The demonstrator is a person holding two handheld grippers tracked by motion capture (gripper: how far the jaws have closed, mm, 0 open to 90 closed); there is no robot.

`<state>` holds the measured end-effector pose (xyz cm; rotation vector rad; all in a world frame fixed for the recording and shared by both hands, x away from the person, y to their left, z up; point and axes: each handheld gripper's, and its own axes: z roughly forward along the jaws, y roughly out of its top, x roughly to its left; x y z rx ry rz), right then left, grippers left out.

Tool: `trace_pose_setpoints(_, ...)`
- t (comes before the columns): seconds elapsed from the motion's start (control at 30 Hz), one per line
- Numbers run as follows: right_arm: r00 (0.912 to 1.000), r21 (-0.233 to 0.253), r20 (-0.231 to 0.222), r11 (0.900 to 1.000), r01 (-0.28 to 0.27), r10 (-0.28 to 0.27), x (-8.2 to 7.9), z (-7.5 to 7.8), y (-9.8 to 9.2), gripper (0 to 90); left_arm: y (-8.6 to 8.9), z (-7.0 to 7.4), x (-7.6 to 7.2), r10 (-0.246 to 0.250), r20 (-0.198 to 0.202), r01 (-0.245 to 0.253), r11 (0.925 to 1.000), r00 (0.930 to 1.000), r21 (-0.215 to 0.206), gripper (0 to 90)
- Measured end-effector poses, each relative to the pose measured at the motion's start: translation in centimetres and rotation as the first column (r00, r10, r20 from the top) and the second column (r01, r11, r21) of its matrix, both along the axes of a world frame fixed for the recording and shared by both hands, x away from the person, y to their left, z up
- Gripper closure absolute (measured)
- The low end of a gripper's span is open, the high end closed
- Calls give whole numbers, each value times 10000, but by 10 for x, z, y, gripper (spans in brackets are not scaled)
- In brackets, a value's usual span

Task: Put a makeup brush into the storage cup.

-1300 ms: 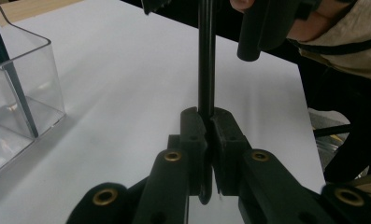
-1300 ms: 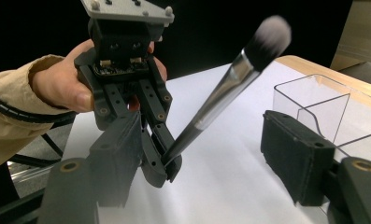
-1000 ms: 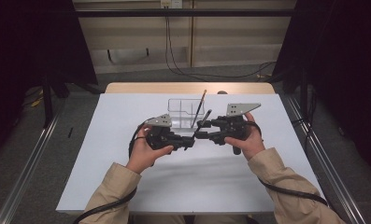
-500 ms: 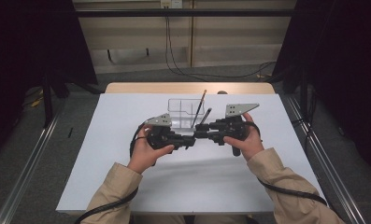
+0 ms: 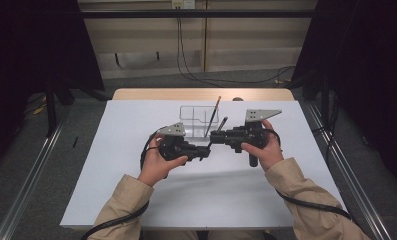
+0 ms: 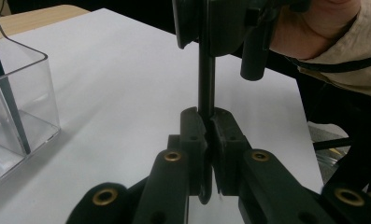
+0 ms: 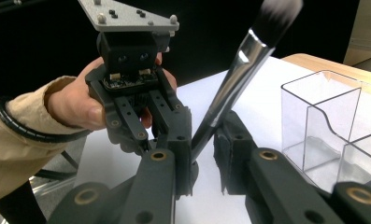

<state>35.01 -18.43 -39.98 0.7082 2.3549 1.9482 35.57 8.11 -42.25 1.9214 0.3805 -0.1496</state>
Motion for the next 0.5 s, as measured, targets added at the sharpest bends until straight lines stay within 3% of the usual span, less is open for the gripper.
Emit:
trace_pose_setpoints(0.33,9987,368,-493,9992,178,-159,1,0,0,810,-3,0,1,60,-35,-60,10000,10000,-5,838)
trace_pose_setpoints(0.5,9975,640,-704,9979,94,-49,1,1,1,835,-9,0,0,-94,131,93,9999,9999,94,826)
